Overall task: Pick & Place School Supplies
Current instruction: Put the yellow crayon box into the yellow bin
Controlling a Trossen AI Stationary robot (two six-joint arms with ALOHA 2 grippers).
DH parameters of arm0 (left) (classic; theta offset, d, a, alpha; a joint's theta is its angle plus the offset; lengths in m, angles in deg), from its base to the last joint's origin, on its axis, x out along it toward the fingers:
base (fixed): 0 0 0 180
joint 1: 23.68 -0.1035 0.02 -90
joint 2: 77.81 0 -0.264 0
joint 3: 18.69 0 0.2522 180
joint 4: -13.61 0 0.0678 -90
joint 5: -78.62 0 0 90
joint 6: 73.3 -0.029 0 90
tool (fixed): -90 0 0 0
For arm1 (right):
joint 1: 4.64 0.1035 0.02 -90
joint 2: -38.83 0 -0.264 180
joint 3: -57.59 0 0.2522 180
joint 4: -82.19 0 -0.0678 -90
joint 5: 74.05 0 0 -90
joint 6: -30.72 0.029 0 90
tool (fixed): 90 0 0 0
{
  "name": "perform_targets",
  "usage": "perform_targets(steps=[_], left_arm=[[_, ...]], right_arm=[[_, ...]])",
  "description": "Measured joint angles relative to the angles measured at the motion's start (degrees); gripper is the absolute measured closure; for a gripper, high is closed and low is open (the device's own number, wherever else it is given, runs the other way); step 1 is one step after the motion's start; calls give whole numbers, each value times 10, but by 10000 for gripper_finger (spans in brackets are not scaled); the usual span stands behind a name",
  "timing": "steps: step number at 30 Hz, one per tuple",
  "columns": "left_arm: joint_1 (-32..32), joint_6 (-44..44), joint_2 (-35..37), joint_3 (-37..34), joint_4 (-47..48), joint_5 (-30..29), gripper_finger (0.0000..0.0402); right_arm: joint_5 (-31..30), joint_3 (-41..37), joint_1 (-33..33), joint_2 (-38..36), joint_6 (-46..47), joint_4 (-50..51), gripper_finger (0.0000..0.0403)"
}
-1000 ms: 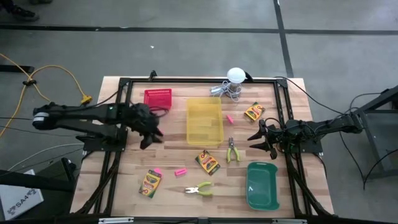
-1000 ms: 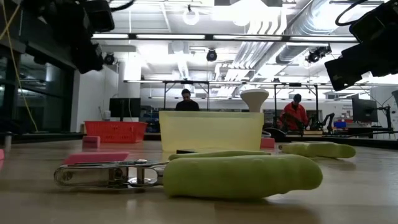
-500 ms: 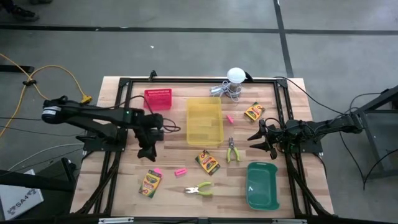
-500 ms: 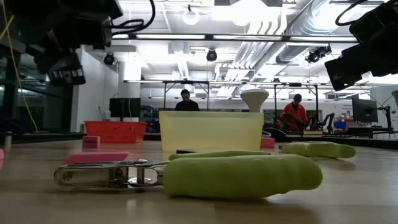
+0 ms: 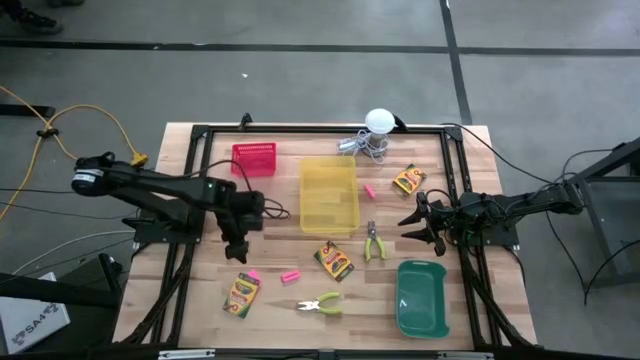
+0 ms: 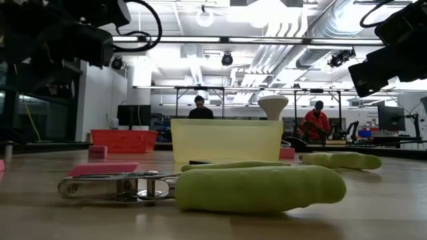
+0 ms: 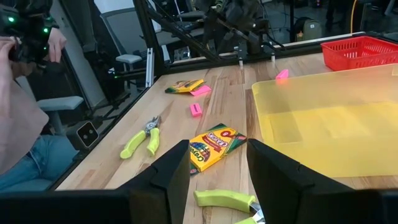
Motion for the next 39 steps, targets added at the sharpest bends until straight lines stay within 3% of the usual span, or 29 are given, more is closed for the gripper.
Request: perform_targets(steps=[18, 39], left_arm=[[11, -216, -147, 0, -5, 0, 218], [65, -197, -193, 0, -60, -10, 218]], right_arm=[[0, 0, 0, 0, 0, 0, 254], [0, 0, 0, 0, 0, 0, 254]])
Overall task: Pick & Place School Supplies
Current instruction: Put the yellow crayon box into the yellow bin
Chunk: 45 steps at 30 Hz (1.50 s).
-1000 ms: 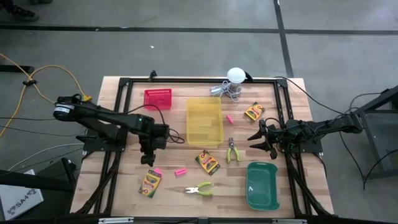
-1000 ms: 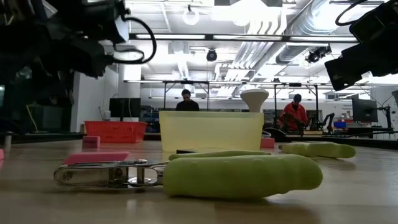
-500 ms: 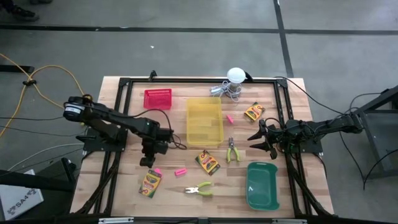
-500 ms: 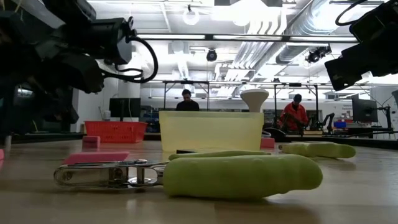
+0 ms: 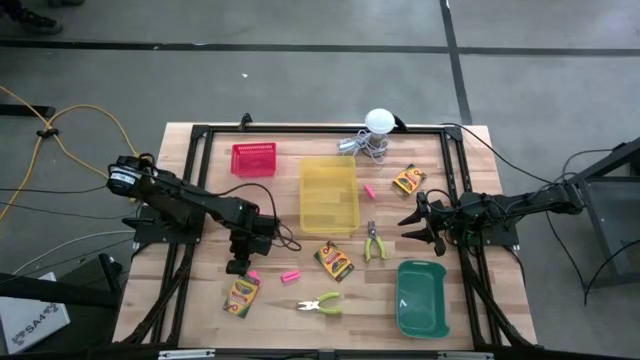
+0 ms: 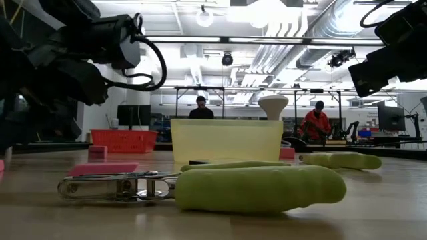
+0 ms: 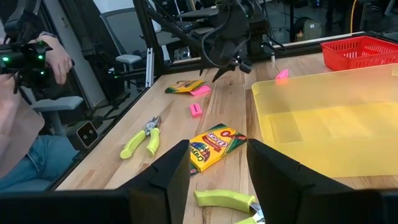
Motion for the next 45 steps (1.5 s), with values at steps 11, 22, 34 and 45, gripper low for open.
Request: perform_targets(steps=[11, 22, 34, 45], left_arm=[[23, 16, 0, 0, -9, -29, 218], [23, 10, -21, 0, -9, -20, 218], [0, -24, -65, 0, -14, 53, 218], [2, -35, -64, 0, -19, 36, 218]], right_arm=[[0, 0, 0, 0, 0, 0, 254], [0, 0, 0, 0, 0, 0, 254], [0, 0, 0, 0, 0, 0, 254], [0, 0, 0, 0, 0, 0, 254]])
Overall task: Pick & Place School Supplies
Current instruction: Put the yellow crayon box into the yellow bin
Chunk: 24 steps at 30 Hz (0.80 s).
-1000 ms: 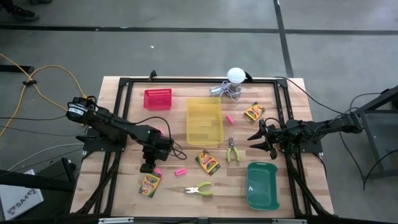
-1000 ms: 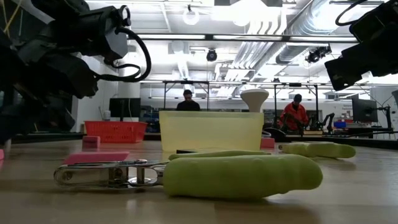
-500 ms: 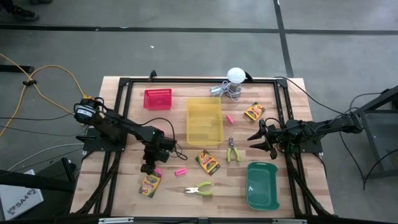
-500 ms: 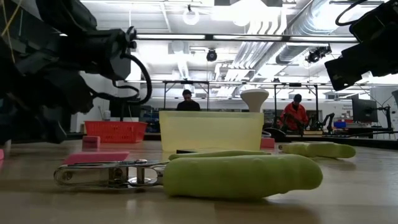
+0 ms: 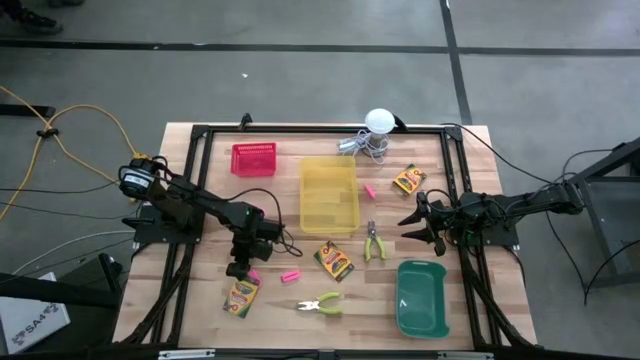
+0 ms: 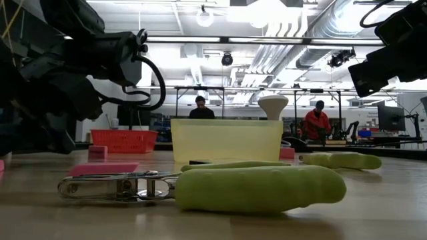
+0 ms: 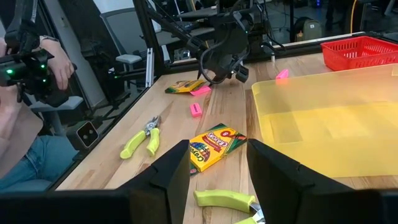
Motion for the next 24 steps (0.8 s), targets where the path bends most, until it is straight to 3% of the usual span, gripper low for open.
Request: perform_targets(steps=[5, 14, 24], left_arm=[[0, 0, 0, 0, -3, 0, 221], [0, 4, 0, 0, -9, -5, 266], [0, 6, 0, 0, -10, -4, 268]], right_arm=[[0, 0, 0, 0, 0, 0, 254], [0, 0, 0, 0, 0, 0, 254], [0, 0, 0, 0, 0, 0, 254]])
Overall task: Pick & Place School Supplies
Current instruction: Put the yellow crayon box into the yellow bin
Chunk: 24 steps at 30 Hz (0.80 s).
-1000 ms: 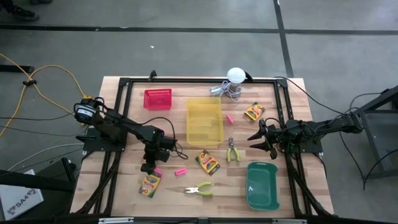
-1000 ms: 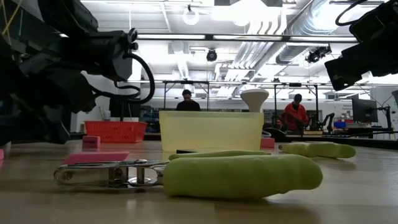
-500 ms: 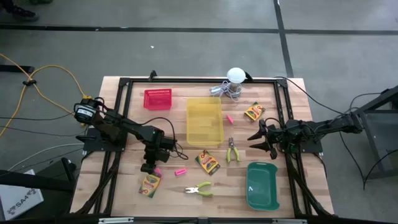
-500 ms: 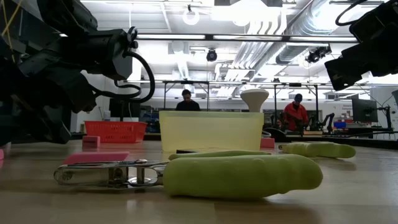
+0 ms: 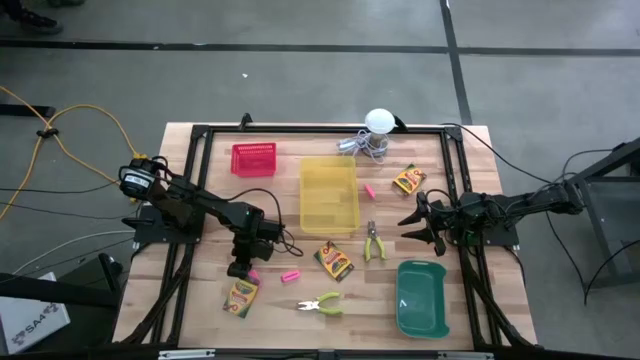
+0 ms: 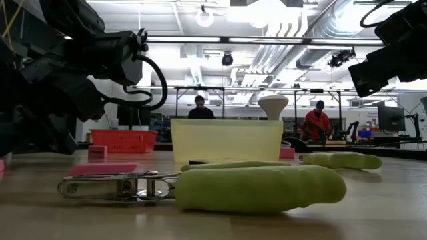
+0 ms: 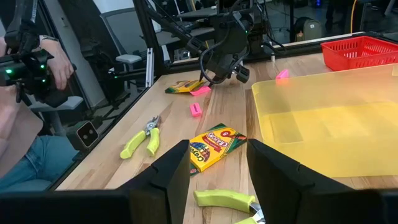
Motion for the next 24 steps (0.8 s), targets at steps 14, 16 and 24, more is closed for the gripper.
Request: perform_targets(steps=[14, 16, 24], left_arm=[[18, 6, 0, 0, -8, -5, 268], [18, 4, 0, 0, -8, -4, 268], [10, -8, 0, 0, -5, -2, 268]], right_arm=[[0, 0, 0, 0, 0, 0, 254], [0, 0, 0, 0, 0, 0, 254], [0, 0, 0, 0, 0, 0, 254]])
